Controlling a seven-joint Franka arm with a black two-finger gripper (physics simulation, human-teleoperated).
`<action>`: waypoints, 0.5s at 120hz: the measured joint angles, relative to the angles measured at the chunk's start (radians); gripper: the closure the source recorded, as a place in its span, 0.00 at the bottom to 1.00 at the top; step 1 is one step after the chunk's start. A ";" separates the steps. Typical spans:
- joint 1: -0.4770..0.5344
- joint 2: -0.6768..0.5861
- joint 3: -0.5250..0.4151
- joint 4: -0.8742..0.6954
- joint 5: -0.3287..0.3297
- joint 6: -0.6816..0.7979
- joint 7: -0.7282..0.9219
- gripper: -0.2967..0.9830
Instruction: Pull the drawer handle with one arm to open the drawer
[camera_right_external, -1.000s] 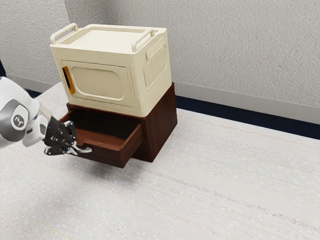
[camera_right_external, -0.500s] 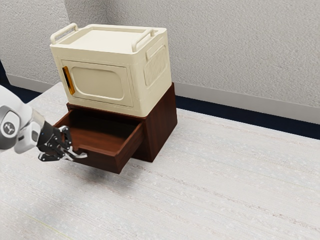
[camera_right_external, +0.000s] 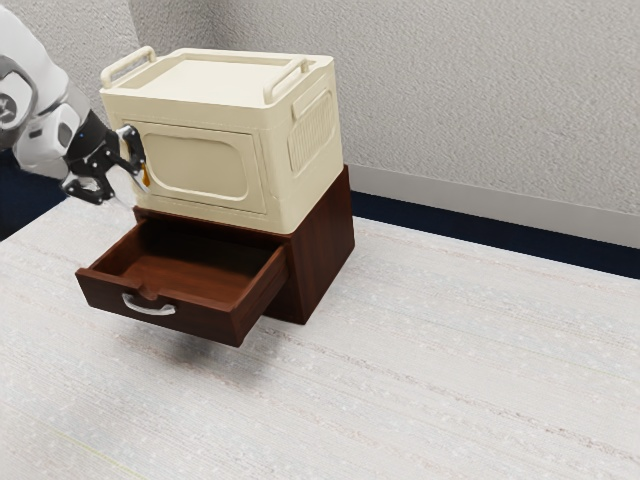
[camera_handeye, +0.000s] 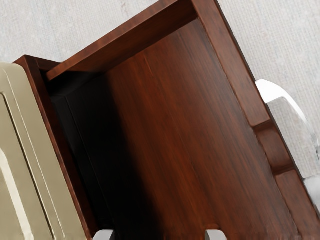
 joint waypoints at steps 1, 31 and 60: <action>-0.001 0.013 -0.001 0.020 0.007 -0.019 -0.007 0.62; -0.040 0.207 -0.004 0.378 0.142 -0.468 -0.317 0.35; -0.056 0.227 -0.003 0.410 0.157 -0.604 -0.604 0.27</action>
